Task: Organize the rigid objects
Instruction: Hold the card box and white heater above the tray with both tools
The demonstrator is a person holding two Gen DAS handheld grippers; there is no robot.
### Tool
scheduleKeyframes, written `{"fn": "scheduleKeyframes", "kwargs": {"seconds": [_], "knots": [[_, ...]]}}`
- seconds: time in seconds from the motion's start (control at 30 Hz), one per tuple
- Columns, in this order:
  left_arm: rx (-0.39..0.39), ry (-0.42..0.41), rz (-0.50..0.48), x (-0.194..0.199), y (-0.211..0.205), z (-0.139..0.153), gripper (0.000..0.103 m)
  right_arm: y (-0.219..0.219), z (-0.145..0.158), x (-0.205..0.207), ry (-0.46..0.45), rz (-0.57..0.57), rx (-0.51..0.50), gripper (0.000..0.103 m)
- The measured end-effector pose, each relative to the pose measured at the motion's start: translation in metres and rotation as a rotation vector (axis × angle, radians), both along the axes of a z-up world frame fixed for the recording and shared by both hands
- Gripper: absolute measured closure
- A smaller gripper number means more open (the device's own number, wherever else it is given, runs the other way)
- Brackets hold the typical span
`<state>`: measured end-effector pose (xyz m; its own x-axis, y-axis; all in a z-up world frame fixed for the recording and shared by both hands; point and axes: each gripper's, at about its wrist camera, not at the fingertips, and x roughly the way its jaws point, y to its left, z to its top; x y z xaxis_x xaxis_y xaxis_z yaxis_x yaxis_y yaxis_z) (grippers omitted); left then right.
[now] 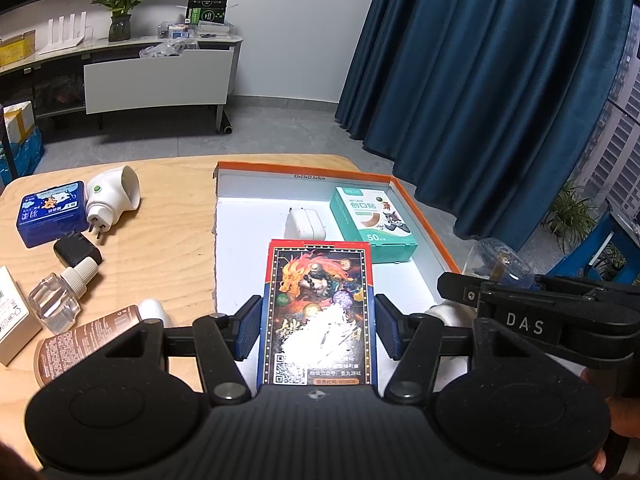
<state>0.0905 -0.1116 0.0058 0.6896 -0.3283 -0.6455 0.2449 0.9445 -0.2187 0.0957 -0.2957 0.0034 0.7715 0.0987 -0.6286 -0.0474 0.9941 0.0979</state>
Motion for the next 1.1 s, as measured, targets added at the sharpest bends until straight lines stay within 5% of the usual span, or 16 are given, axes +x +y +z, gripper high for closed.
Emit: {"fn": "scheduleKeyframes", "kwargs": {"seconds": [1.1], "knots": [[-0.005, 0.009, -0.004, 0.0015, -0.001, -0.0013, 0.044, 0.0022, -0.004, 0.0024, 0.012, -0.004, -0.002, 0.055]]}}
